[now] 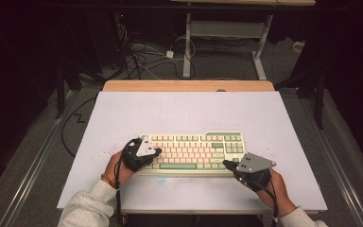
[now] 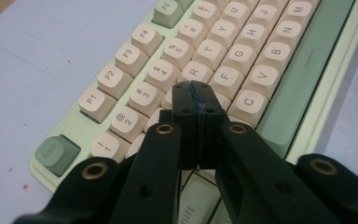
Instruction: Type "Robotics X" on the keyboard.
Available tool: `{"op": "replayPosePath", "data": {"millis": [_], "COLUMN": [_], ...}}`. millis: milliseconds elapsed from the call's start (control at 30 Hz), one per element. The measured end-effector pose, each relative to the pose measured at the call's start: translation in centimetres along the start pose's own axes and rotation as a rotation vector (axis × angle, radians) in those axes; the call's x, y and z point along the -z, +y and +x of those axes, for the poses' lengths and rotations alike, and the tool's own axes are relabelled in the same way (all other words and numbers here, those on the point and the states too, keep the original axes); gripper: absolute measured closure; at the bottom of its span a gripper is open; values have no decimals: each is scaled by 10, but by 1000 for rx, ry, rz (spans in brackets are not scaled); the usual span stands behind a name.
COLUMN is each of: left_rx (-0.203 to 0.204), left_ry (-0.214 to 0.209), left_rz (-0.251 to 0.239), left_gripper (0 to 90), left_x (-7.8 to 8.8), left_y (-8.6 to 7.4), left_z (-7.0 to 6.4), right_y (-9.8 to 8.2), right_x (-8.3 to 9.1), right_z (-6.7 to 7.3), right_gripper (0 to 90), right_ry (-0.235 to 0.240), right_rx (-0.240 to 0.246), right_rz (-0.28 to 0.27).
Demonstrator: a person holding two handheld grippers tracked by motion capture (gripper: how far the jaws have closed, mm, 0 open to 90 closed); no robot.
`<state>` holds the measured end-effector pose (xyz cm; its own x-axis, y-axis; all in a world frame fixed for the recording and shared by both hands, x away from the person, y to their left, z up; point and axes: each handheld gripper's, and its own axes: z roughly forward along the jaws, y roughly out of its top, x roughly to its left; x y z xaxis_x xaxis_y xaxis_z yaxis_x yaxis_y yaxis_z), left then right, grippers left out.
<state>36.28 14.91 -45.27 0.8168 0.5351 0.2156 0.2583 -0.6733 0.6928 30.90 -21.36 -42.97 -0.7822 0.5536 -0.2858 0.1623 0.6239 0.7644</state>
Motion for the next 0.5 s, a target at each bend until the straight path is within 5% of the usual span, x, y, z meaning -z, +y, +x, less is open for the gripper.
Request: {"op": "replayPosePath", "data": {"millis": [500], "left_rx": [-11], "left_ry": [11], "left_rz": [-44], "left_gripper": [873], "left_x": [11], "left_y": [4], "left_z": [-4], "right_y": [0], "right_x": [3], "right_z": [-4], "right_gripper": [900], "right_ry": [-11], "right_rx": [-5], "right_rz": [-9]}}
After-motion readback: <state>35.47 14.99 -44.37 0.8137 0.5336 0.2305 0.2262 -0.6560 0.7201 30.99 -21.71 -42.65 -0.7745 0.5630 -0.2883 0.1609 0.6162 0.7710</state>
